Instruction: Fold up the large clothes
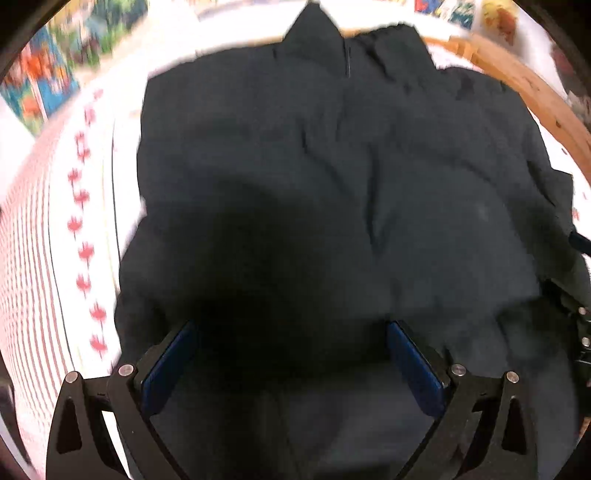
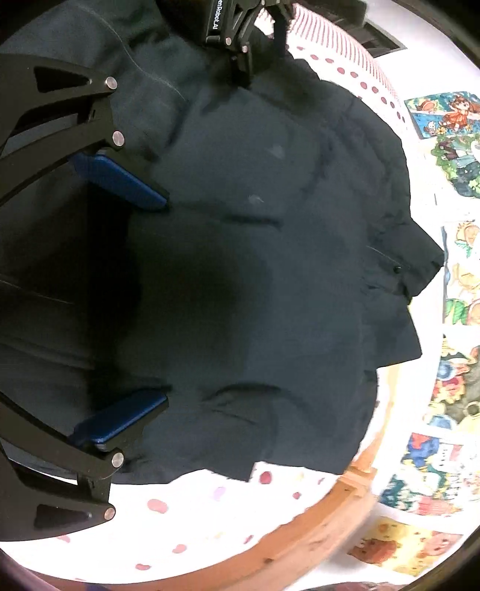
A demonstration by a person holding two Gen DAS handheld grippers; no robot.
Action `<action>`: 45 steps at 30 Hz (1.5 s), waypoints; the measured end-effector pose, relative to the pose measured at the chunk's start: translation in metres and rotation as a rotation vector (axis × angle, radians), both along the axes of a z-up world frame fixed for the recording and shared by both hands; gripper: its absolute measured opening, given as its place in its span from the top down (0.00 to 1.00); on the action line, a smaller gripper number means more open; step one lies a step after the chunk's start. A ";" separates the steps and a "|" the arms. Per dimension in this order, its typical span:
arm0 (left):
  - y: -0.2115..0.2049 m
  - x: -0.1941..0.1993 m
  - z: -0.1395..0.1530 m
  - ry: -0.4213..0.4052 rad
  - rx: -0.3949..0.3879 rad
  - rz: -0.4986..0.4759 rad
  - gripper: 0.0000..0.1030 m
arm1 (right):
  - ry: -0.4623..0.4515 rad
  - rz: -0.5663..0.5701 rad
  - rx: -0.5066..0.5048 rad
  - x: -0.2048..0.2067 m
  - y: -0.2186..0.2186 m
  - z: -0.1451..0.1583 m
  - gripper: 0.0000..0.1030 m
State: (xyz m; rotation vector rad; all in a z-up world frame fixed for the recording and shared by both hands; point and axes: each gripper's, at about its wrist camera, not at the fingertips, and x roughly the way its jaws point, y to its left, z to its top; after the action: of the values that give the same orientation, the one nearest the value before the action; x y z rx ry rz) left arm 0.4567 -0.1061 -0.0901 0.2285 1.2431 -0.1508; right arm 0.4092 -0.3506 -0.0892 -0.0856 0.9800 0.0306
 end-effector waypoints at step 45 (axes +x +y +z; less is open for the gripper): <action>-0.068 0.294 0.070 -0.448 -0.394 -0.088 0.00 | -0.240 -0.072 0.084 0.330 -0.036 0.079 0.06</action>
State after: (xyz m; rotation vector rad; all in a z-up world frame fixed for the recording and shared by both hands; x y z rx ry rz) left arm 0.7503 -0.1743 -0.0197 -0.0276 0.7388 -0.3939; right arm 0.7397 -0.3863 -0.0097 0.0227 0.7404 -0.0045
